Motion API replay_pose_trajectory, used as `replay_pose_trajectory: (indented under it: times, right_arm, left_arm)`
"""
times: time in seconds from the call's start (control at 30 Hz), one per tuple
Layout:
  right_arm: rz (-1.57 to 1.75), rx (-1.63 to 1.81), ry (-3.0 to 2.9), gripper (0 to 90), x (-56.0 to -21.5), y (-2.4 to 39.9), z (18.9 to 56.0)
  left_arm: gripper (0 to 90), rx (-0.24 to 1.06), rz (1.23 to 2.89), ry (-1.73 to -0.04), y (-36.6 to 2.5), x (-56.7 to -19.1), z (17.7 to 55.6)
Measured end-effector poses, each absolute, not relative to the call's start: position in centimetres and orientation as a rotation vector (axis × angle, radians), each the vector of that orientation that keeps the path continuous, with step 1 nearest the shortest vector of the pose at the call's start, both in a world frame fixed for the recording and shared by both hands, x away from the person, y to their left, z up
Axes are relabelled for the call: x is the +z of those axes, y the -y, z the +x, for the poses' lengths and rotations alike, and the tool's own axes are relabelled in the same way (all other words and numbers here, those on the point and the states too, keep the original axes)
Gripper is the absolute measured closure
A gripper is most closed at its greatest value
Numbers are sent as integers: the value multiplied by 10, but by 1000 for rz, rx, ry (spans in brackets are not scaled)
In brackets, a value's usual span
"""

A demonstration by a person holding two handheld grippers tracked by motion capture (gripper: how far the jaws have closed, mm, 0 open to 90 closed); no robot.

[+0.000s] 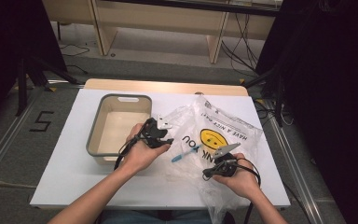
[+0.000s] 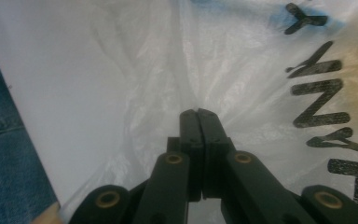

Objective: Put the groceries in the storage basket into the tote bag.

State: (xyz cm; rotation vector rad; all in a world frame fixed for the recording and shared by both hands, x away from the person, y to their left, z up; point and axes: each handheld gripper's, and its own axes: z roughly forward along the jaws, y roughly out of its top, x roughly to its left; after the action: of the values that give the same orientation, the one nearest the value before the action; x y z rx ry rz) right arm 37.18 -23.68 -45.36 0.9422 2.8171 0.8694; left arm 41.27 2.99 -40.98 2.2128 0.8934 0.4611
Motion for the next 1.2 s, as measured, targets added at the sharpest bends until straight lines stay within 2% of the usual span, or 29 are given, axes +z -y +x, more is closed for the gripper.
replay_pose_trajectory:
  times: [0.17,0.3,0.4,0.53,0.73,1.0,1.1,1.2]
  right_arm:
    - [937,939,-2816,751,-452,240,370]
    - [1013,1092,-2659,627,-435,253,371]
    - [1114,1181,-2495,568,-421,271,374]
    - [1272,1154,-2307,541,-413,300,378]
    - [1509,955,-2129,503,-420,341,379]
    - [1683,800,-2083,458,-436,363,372]
    - [1728,760,-2098,468,-443,365,371]
    - [1763,728,-2124,521,-447,364,370]
  left_arm:
    - [649,415,2283,-901,-27,-421,410]
    - [658,409,2311,-908,-26,-427,410]
    - [672,419,2318,-913,-25,-427,408]
    - [675,419,2332,-904,-24,-426,404]
    - [684,417,2346,-912,-23,-427,404]
    - [680,423,2340,-927,-24,-428,402]
    - [681,421,2341,-927,-25,-428,402]
    - [682,420,2343,-926,-25,-428,402]
